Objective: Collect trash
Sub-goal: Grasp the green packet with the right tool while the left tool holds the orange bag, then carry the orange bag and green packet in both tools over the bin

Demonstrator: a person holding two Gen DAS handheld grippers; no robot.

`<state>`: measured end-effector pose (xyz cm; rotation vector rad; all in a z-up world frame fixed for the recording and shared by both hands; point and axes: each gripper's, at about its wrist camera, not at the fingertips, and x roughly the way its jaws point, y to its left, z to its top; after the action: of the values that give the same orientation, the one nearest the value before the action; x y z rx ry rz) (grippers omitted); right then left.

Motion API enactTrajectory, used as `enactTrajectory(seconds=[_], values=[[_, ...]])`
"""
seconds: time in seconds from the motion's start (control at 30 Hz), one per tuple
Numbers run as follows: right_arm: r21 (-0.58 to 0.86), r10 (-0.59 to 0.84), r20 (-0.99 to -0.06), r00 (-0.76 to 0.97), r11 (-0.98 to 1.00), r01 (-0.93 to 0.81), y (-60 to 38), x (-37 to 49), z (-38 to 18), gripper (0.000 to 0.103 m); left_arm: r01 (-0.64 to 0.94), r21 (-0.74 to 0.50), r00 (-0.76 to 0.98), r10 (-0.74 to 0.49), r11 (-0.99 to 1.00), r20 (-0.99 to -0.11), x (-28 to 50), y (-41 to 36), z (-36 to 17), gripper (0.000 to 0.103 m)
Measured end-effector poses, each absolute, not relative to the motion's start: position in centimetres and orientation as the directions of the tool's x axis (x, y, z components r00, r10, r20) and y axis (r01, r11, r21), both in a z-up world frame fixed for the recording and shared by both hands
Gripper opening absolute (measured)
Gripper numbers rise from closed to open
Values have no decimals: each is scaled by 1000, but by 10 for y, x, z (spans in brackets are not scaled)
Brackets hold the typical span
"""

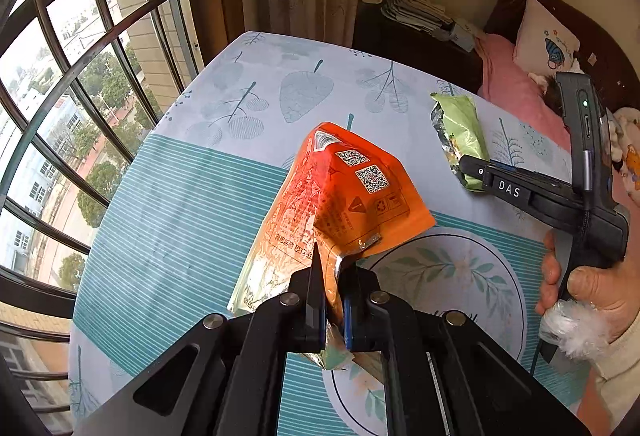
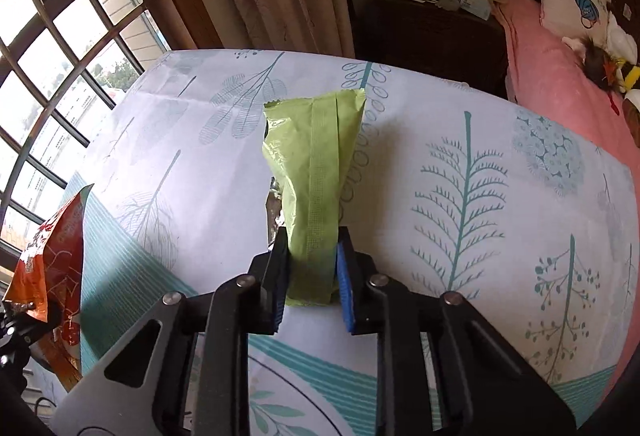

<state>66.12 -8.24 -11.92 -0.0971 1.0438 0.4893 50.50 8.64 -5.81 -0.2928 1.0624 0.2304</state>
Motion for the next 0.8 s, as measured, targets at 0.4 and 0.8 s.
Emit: enactTrajectory(seconds=[0.4, 0.8], values=[[302, 454, -817, 356, 862, -407, -127, 481, -84, 16, -163, -150, 464, -58, 975, -884, 399, 67, -30, 5], [359, 396, -769, 502, 917, -174, -147, 219, -18, 16, 148, -191, 497, -240, 970, -834, 201, 70, 31, 5]])
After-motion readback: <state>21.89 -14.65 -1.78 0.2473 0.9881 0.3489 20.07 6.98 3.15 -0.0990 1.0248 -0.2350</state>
